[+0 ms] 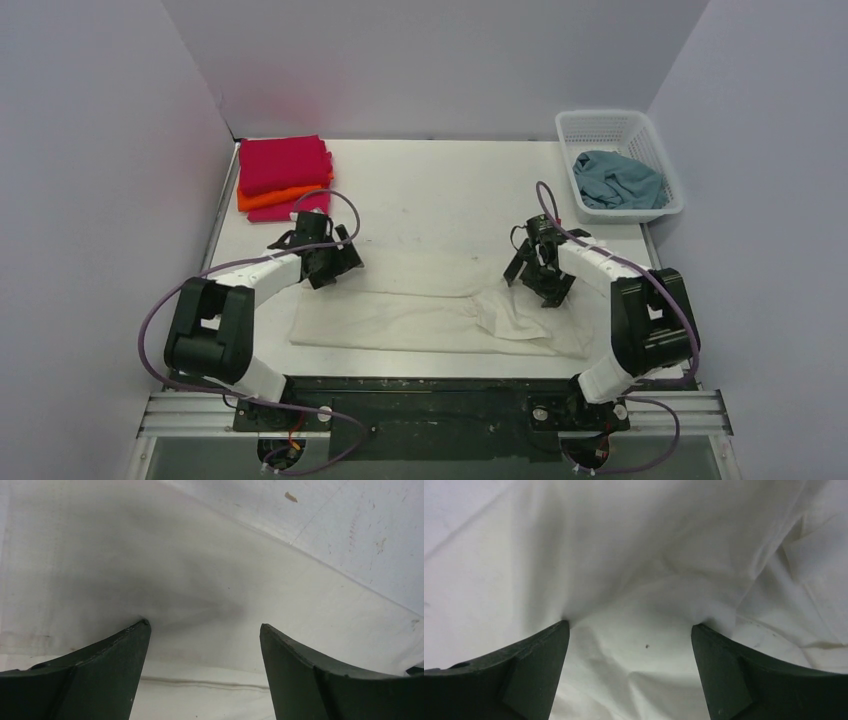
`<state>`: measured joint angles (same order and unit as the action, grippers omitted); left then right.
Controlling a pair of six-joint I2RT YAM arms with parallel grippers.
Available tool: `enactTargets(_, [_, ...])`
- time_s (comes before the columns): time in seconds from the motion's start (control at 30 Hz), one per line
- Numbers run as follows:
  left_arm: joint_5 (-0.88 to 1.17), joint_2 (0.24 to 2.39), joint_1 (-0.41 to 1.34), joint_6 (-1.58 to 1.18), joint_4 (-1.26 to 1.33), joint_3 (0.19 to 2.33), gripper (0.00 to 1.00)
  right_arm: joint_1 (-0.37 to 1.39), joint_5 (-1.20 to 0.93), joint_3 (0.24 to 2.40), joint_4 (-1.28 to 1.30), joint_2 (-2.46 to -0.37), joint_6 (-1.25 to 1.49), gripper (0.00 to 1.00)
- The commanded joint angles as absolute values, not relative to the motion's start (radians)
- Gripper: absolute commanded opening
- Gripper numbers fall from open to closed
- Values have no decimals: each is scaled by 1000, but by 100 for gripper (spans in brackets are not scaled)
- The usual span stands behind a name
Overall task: Fold and stack the t-shirts
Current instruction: Fold the other side of the tshirt into a rectangle, then rotate the tshirt 90 degrees
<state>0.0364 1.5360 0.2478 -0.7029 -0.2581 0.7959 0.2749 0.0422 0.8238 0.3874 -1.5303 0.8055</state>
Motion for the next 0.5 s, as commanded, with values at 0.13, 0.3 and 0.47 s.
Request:
enactTargets(0.13, [72, 1557, 178, -676, -194, 705, 92, 202, -8, 986, 328, -1768, 780, 86])
enactTargets(0.3, [63, 1484, 223, -739, -262, 673, 92, 196, -120, 1340, 372, -1968, 732, 84])
enactTargets(0.47, [55, 1356, 340, -874, -414, 667, 92, 200, -202, 1785, 493, -2264, 707, 82])
